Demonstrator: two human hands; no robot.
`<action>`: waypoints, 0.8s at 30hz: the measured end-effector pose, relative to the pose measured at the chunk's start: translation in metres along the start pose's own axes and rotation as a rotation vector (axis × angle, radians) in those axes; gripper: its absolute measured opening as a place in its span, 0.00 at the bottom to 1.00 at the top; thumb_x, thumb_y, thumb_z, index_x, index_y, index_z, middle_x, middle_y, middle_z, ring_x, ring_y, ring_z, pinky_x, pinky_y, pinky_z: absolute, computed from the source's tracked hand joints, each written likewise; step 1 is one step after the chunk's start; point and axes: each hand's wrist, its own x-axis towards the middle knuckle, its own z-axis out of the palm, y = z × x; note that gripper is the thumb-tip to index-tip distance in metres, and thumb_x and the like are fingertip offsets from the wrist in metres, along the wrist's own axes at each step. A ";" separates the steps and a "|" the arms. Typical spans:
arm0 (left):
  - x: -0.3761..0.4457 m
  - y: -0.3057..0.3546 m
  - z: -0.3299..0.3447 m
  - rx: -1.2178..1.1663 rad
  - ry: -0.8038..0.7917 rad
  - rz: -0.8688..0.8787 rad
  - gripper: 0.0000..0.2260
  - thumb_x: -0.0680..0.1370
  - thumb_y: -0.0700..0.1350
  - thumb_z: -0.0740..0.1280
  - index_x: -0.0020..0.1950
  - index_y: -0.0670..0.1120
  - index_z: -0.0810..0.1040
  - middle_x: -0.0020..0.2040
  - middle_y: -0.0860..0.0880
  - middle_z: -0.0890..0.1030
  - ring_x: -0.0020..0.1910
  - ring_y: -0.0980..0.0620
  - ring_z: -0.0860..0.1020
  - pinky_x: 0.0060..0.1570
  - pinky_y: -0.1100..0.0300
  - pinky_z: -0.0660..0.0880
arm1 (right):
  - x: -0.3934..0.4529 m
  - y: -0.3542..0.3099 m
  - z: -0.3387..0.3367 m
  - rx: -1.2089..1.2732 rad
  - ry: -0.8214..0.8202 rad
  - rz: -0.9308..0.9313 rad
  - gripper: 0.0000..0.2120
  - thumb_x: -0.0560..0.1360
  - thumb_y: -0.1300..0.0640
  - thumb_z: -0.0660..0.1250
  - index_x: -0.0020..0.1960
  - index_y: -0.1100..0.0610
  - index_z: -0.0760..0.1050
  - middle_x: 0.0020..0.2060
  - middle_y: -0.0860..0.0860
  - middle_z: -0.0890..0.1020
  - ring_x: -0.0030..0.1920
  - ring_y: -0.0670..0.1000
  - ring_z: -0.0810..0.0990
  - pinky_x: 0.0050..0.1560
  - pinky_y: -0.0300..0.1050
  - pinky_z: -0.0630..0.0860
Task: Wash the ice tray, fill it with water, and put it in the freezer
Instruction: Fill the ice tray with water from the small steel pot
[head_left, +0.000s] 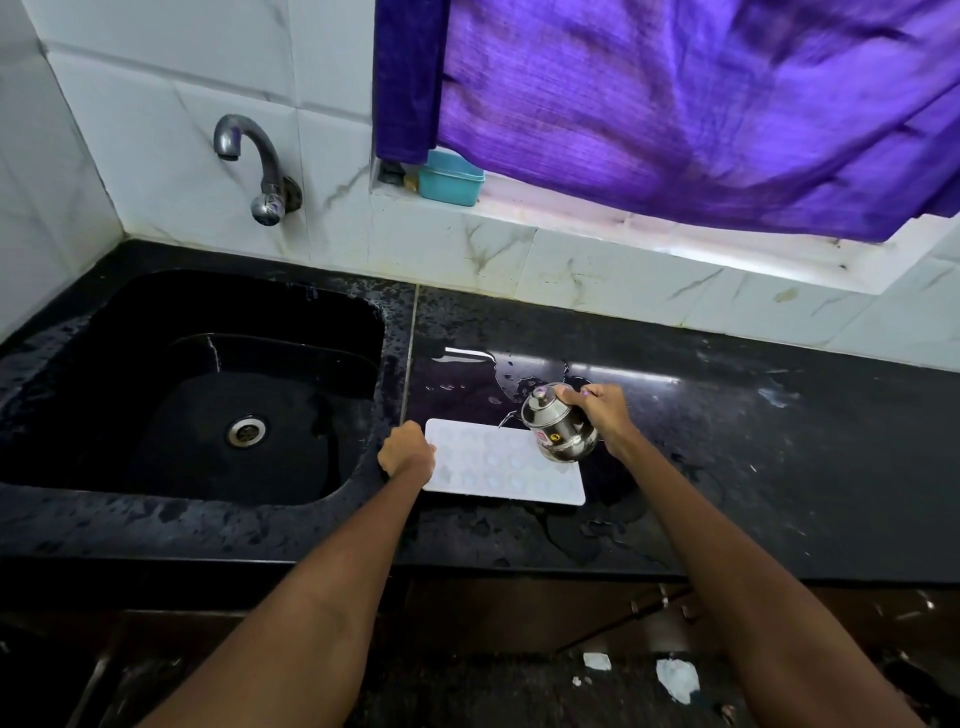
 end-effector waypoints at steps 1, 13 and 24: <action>0.000 0.000 0.000 -0.002 0.001 -0.002 0.15 0.77 0.46 0.68 0.61 0.39 0.77 0.61 0.40 0.79 0.59 0.40 0.78 0.55 0.49 0.76 | 0.000 0.001 0.001 0.012 0.006 0.007 0.23 0.70 0.62 0.73 0.24 0.55 0.63 0.25 0.53 0.66 0.28 0.47 0.64 0.30 0.41 0.61; 0.001 0.000 0.002 0.017 0.006 0.005 0.15 0.77 0.46 0.68 0.60 0.39 0.77 0.60 0.40 0.79 0.58 0.40 0.79 0.54 0.49 0.77 | 0.003 0.001 -0.009 0.210 0.079 0.114 0.19 0.69 0.61 0.73 0.25 0.54 0.68 0.23 0.47 0.77 0.28 0.46 0.73 0.31 0.40 0.71; 0.003 -0.001 0.005 0.018 0.021 0.013 0.14 0.77 0.46 0.68 0.60 0.40 0.77 0.60 0.40 0.79 0.59 0.40 0.79 0.54 0.49 0.76 | 0.003 0.025 -0.011 0.036 0.097 0.077 0.23 0.68 0.63 0.73 0.23 0.56 0.62 0.24 0.52 0.63 0.27 0.48 0.61 0.29 0.42 0.58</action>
